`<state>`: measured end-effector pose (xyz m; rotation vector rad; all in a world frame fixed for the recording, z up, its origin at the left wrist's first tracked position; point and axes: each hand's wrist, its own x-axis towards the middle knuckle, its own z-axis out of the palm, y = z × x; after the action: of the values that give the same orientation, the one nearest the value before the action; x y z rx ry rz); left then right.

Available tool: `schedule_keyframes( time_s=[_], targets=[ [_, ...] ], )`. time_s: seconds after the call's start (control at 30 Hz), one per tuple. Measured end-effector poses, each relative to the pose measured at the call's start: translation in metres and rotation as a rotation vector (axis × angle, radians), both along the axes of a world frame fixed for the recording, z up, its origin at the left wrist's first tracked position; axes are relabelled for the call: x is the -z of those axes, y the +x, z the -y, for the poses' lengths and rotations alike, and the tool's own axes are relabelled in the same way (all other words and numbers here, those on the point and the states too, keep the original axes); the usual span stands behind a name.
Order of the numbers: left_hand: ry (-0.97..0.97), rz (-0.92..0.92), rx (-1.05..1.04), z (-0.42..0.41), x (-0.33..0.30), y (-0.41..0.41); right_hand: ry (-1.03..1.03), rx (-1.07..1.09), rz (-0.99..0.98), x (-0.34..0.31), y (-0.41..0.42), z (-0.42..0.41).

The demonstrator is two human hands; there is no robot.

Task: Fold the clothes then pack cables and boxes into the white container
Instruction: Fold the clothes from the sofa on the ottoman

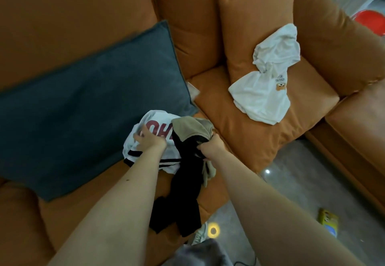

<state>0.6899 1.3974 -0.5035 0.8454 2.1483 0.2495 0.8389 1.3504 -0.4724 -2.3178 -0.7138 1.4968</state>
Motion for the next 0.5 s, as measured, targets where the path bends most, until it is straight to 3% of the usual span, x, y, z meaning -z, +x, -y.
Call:
schedule_keyframes(
  time_s=[0.1,0.2,0.27,0.33,0.43,0.5],
  targets=[
    [-0.054,0.002,0.01,-0.013,0.023,0.007,-0.024,-0.001,0.03,0.021,0.002,-0.006],
    [-0.026,0.182,-0.07,-0.02,0.04,0.016,-0.012,0.0,0.054,0.035,0.003,-0.008],
    [-0.06,0.131,-0.074,-0.018,0.042,0.014,-0.004,0.007,0.056,0.038,0.004,-0.01],
    [-0.062,0.104,-0.063,-0.017,0.032,0.021,-0.005,0.029,0.065,0.035,0.008,-0.01],
    [-0.023,0.282,-0.088,-0.02,0.008,0.042,0.02,0.1,0.06,0.023,0.023,-0.01],
    [-0.063,0.217,-0.048,-0.027,-0.008,0.06,0.046,0.169,0.021,0.012,0.036,-0.009]
  ],
)
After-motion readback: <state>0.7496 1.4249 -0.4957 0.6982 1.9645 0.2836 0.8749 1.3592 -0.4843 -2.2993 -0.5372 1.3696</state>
